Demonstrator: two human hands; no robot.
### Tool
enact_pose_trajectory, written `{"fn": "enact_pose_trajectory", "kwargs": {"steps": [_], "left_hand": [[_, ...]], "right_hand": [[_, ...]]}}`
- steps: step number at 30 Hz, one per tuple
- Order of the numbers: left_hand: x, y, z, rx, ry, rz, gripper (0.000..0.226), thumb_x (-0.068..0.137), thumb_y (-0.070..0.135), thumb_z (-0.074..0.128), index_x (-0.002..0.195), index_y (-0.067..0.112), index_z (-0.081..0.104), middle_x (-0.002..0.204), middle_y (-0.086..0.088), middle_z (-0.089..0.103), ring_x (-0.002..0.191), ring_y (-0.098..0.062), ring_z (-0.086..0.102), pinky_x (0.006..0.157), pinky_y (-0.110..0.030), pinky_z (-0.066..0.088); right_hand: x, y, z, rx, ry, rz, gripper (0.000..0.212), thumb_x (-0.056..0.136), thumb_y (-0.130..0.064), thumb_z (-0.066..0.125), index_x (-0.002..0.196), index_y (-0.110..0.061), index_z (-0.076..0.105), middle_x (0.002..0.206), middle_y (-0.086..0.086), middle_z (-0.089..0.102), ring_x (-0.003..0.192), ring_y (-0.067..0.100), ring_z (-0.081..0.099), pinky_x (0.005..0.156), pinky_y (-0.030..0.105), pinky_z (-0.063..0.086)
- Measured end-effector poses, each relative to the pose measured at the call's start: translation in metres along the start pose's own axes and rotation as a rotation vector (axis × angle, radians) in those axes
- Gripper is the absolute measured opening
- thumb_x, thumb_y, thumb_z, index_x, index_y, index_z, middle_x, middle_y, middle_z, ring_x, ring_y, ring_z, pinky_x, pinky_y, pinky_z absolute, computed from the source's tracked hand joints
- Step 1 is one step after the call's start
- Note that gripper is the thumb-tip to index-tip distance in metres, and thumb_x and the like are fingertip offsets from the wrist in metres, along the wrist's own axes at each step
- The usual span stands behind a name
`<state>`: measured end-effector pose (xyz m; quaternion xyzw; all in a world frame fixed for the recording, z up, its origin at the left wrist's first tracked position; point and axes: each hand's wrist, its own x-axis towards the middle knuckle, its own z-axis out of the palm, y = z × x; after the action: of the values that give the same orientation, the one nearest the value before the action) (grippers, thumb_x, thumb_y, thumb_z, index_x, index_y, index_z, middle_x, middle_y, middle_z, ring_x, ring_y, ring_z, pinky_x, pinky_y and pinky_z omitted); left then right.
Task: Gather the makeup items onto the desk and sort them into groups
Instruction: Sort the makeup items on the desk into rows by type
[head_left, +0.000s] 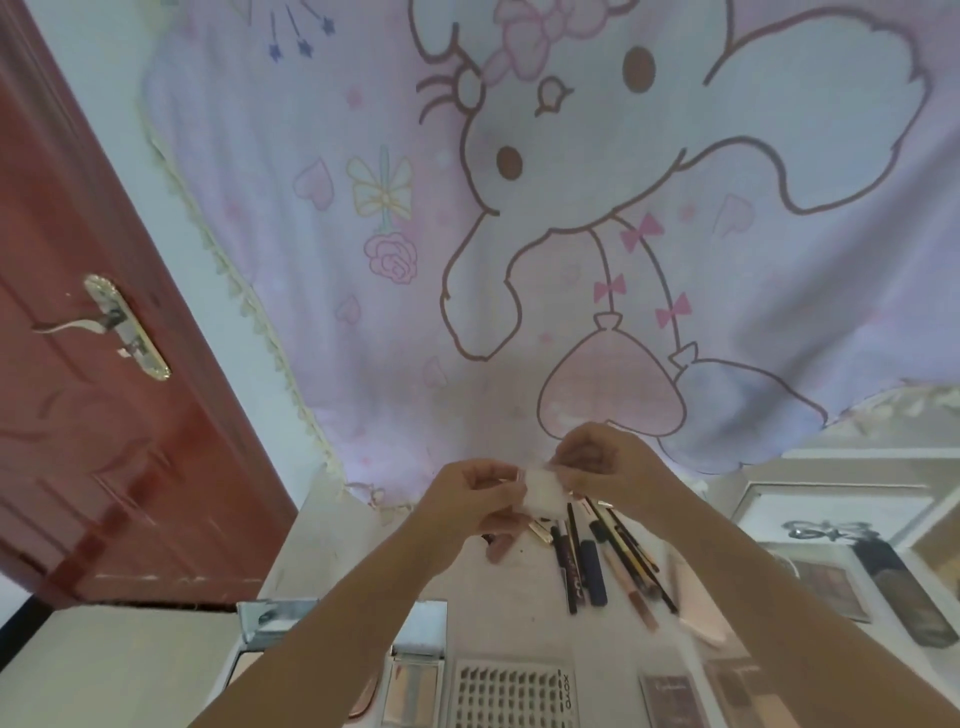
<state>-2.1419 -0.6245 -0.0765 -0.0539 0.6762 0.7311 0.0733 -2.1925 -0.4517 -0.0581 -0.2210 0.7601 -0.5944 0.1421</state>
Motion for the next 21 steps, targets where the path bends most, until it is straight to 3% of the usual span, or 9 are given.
{"fn": "enact_pose_trajectory", "kwargs": {"steps": [4,7,12,15,17,19,21], "left_hand": [[-0.002,0.005,-0.004,-0.171,-0.022,-0.025,0.016,0.087,-0.002,0.05,0.084,0.006,0.063,0.057,-0.001,0.067,0.047,-0.01,0.062,0.045,-0.016,0.05],[-0.003,0.008,-0.01,-0.264,-0.017,-0.063,0.013,0.085,-0.003,0.051,0.077,0.006,0.056,0.052,-0.003,0.062,0.042,-0.011,0.059,0.04,-0.016,0.049],[-0.002,0.006,-0.01,-0.32,0.043,0.001,0.013,0.084,-0.002,0.053,0.074,0.003,0.059,0.059,-0.004,0.069,0.054,-0.01,0.066,0.049,-0.016,0.053],[-0.004,0.001,-0.01,-0.124,0.05,0.101,0.022,0.078,-0.005,0.061,0.085,0.015,0.063,0.072,0.006,0.073,0.069,-0.006,0.068,0.061,-0.014,0.054],[-0.005,-0.003,-0.01,0.018,0.068,0.145,0.035,0.072,-0.006,0.068,0.089,0.023,0.061,0.069,0.015,0.071,0.069,0.0,0.067,0.062,-0.012,0.052],[-0.006,-0.005,-0.01,0.082,0.068,0.168,0.038,0.07,-0.006,0.07,0.09,0.025,0.06,0.063,0.019,0.068,0.065,0.003,0.065,0.061,-0.011,0.051],[-0.008,-0.004,-0.012,0.142,0.017,0.16,0.037,0.069,-0.003,0.072,0.09,0.026,0.061,0.061,0.019,0.067,0.064,0.004,0.064,0.063,-0.011,0.052]], "right_hand": [[0.0,-0.008,0.0,-0.056,-0.04,-0.069,0.026,0.079,0.005,0.061,0.083,-0.02,0.063,0.085,-0.008,0.065,0.073,0.001,0.064,0.068,0.015,0.054],[-0.004,-0.011,0.001,-0.072,-0.086,-0.113,0.036,0.075,0.011,0.06,0.081,-0.024,0.066,0.094,-0.012,0.063,0.08,0.004,0.064,0.074,0.016,0.053],[-0.002,-0.012,0.01,-0.19,0.084,-0.161,0.032,0.072,0.004,0.067,0.071,-0.028,0.067,0.085,-0.014,0.06,0.073,0.001,0.062,0.072,0.011,0.052],[0.0,-0.008,0.015,-0.283,0.17,-0.181,0.016,0.071,-0.001,0.071,0.077,-0.016,0.07,0.079,-0.013,0.056,0.061,-0.005,0.058,0.063,0.004,0.048],[-0.001,-0.007,0.018,-0.364,0.126,-0.185,0.014,0.071,-0.007,0.072,0.077,-0.019,0.066,0.076,-0.012,0.054,0.059,0.0,0.056,0.061,0.005,0.048],[-0.003,-0.007,0.017,-0.451,0.049,-0.207,0.014,0.072,-0.012,0.072,0.081,-0.019,0.063,0.081,-0.01,0.052,0.064,0.003,0.054,0.063,0.004,0.047],[-0.005,-0.006,0.013,-0.509,-0.051,-0.237,0.017,0.072,-0.016,0.073,0.086,-0.019,0.062,0.098,-0.012,0.05,0.077,0.0,0.053,0.069,0.003,0.046]]}}
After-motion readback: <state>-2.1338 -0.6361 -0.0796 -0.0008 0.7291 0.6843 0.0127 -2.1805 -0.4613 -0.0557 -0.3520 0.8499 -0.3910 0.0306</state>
